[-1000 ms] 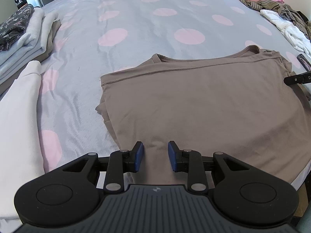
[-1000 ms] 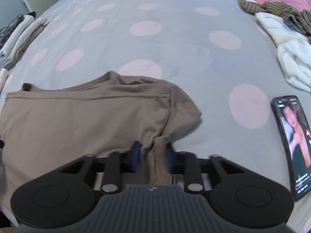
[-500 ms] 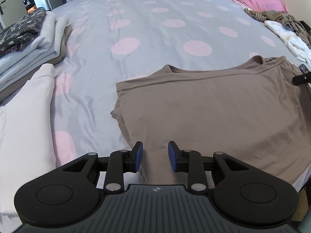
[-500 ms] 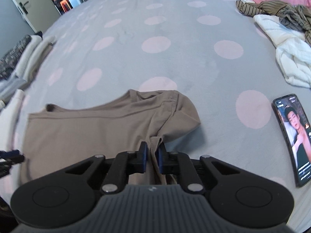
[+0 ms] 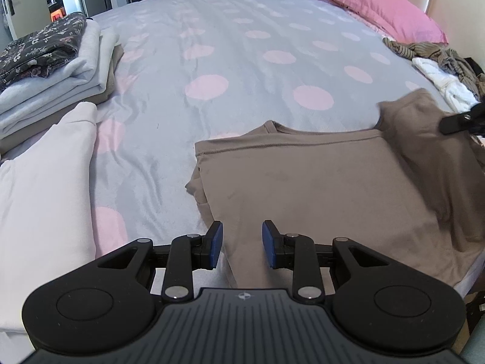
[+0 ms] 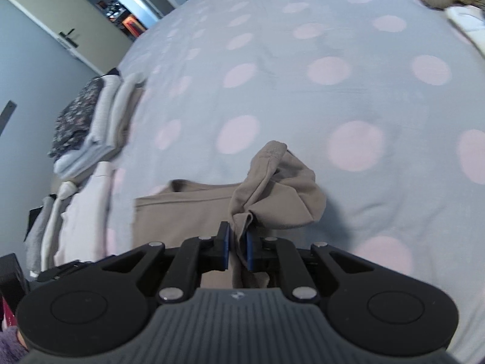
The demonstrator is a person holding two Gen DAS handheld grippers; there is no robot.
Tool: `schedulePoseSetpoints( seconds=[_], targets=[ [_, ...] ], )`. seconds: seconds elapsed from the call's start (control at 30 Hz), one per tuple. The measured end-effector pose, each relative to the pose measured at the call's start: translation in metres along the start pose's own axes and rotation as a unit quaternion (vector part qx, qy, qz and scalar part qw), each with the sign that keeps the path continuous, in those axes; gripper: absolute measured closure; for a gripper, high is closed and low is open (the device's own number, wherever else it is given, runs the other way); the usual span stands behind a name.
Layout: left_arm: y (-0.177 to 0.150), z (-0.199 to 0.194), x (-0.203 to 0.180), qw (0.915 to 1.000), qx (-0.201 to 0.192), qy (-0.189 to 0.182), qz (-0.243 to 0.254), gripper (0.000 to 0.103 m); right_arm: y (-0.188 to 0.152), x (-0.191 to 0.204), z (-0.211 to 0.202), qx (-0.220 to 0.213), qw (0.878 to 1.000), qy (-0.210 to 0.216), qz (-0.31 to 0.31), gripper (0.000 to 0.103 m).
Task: Fold clothes
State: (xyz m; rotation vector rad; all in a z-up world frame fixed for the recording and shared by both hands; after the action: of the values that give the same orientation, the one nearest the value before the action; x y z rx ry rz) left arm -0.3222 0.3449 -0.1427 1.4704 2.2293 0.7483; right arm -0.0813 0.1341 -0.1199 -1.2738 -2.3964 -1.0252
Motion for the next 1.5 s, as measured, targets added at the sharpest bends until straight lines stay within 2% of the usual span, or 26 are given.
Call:
schedulePoseSetpoints(
  seconds=[0.37,0.6,0.77,0.87,0.93,1.03,1.2,1.27,1.37,1.5],
  targets=[
    [-0.004,-0.005,0.012,0.9998,-0.008,-0.002,-0.017,0.077,-0.019,0.099,0.063,0.036,0.997,0.067,-0.029,0.091],
    [-0.005,-0.003,0.023,0.9997,0.0,0.012,-0.021,0.077,-0.041,0.143,0.112,0.061,0.994,0.055,-0.078,0.091],
    [-0.01,0.002,0.03,0.9986,0.028,0.036,-0.026,0.077,-0.054,0.147,0.138,0.066,0.99,0.016,-0.12,0.091],
    [-0.012,0.003,0.034,0.9979,0.037,0.042,-0.031,0.077,-0.06,0.147,0.145,0.073,0.99,0.019,-0.122,0.083],
    [-0.012,0.002,0.035,0.9976,0.041,0.045,-0.034,0.077,-0.061,0.147,0.146,0.075,0.989,0.027,-0.122,0.073],
    [-0.013,0.0,0.035,0.9974,0.041,0.047,-0.035,0.077,-0.061,0.147,0.139,0.076,0.989,0.035,-0.122,0.064],
    [-0.01,-0.004,0.033,0.9979,0.032,0.043,-0.034,0.077,-0.059,0.141,0.108,0.058,0.989,0.046,-0.127,0.054],
    [-0.009,-0.006,0.032,0.9981,0.032,0.041,-0.034,0.077,-0.058,0.136,0.092,0.049,0.989,0.05,-0.131,0.053],
    [-0.008,-0.009,0.027,0.9984,0.031,0.034,-0.032,0.077,-0.061,0.119,0.072,0.043,0.988,0.038,-0.14,0.051],
    [-0.01,-0.014,0.017,0.999,0.033,0.019,-0.023,0.077,-0.071,0.093,0.049,0.032,0.989,0.02,-0.143,0.044]
  ],
)
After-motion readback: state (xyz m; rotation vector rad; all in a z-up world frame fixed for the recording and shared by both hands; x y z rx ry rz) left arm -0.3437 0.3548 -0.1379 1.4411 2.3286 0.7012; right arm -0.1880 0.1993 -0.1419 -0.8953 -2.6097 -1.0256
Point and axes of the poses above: each gripper's, at about its wrist camera, not at the fingertips, and z roughly the way its jaws point, x to its left, y to its top, the point moved 3 cm from there along z, roughly the way its jaws point, and after that the axes turned 4 degrees about -x, right-handed, at the moved point
